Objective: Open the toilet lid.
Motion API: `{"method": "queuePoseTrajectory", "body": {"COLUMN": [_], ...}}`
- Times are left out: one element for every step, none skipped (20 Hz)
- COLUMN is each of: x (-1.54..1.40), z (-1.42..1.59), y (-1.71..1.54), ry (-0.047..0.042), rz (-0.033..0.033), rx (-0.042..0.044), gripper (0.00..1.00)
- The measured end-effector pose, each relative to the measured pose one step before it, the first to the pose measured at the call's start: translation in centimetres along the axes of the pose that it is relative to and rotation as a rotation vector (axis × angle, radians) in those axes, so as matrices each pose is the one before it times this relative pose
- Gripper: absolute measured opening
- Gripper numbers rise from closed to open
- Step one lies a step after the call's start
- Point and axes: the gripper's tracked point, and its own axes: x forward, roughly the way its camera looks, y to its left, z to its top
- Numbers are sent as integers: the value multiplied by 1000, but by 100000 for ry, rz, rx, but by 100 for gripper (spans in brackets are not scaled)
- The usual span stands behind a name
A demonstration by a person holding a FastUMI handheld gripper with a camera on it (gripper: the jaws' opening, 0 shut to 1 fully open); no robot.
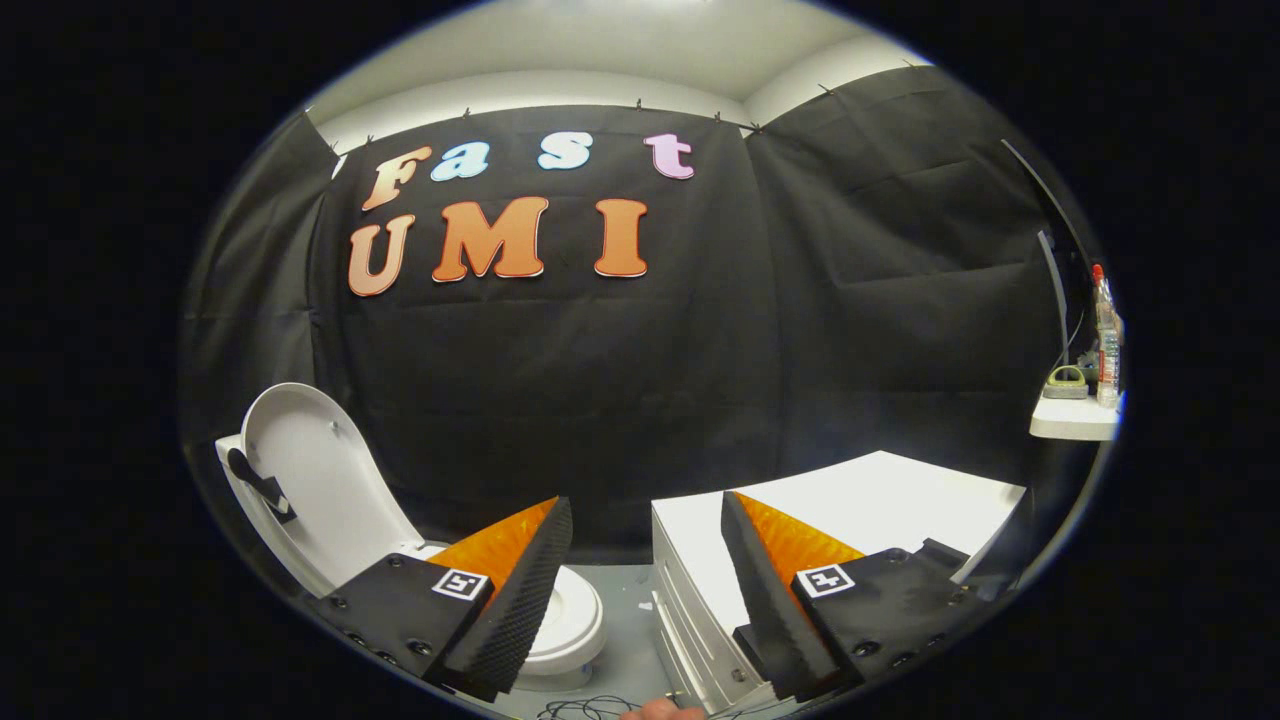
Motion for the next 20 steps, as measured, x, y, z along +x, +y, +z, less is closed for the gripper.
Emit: {"method": "queuePoseTrajectory", "body": {"x": [-58,-8,5,-69,3,-17,-50,-46,-35,18,34,-66,-18,-14,32,-43,58,-43,-64,10], "z": [33,-2,-2,73,29,-65,8,-64,25,-2,-110,90,17,-48,4,50,-21,-69,71,-3], "y": [188,-4,100,60,91,48,83,-57,31,-1,19,-32,19,-4,-9,-3,4,-7,-10,-9], "ry": [77,7,3,-51,45,46,-4,10,12,91,88,14,-1,60,88,42,62,31,35,79], "rz": [183,202,145,85,93,93,114,25,-31,-2,-53,-12,-57,-87,-36,-104,-11,-17,-6,16], "rx": [-224,-242,-246,-219,-221,-161,-116,-94,-126,-118,-55,-15,30,5,47,1,7,-17,-47,-38], "gripper": [96,96,96,96,96,96,96,96,96,96,96,96,96,96,96,96,96,96,96,96]}}
